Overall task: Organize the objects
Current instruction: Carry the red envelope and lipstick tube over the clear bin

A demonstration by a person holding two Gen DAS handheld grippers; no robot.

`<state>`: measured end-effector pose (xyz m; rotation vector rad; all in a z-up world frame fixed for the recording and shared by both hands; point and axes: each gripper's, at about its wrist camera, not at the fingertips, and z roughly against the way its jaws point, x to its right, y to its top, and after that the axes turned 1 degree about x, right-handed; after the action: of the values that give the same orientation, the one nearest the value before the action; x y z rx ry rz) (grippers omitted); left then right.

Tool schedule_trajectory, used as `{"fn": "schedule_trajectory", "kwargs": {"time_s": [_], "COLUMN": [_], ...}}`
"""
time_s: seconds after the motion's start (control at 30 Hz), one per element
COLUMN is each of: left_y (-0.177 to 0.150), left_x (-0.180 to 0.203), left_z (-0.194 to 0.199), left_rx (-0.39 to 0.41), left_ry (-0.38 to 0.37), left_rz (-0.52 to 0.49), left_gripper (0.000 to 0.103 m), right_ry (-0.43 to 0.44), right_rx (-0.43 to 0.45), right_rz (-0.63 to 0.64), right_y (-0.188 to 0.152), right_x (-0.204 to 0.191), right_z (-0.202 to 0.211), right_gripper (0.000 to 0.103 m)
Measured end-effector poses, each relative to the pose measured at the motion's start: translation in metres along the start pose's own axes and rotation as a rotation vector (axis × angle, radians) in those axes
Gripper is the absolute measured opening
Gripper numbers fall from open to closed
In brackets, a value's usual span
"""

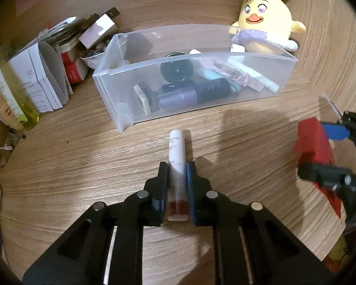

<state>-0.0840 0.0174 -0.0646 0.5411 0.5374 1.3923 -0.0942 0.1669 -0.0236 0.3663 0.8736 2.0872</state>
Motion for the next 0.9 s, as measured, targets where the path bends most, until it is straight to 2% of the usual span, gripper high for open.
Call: {"fn": "schedule_trajectory", "kwargs": {"time_s": [0.6,0.9], "left_y": [0.026,0.043], "left_x": [-0.008,-0.014], "left_z": [0.059,0.072], "left_rx": [0.193,0.252], "left_ry": [-0.003,-0.014], "left_rz": [0.054,0.082], "left_gripper": [0.015,0.015], "right_ry": [-0.021,-0.048], "right_rx": [0.150,0.230], "right_rz": [-0.081,-0.089], "right_y": [0.046,0.074], "right_x": [0.023,0.031], "right_z": [0.022,0.038], "right_gripper": [0.054,0.054]}}
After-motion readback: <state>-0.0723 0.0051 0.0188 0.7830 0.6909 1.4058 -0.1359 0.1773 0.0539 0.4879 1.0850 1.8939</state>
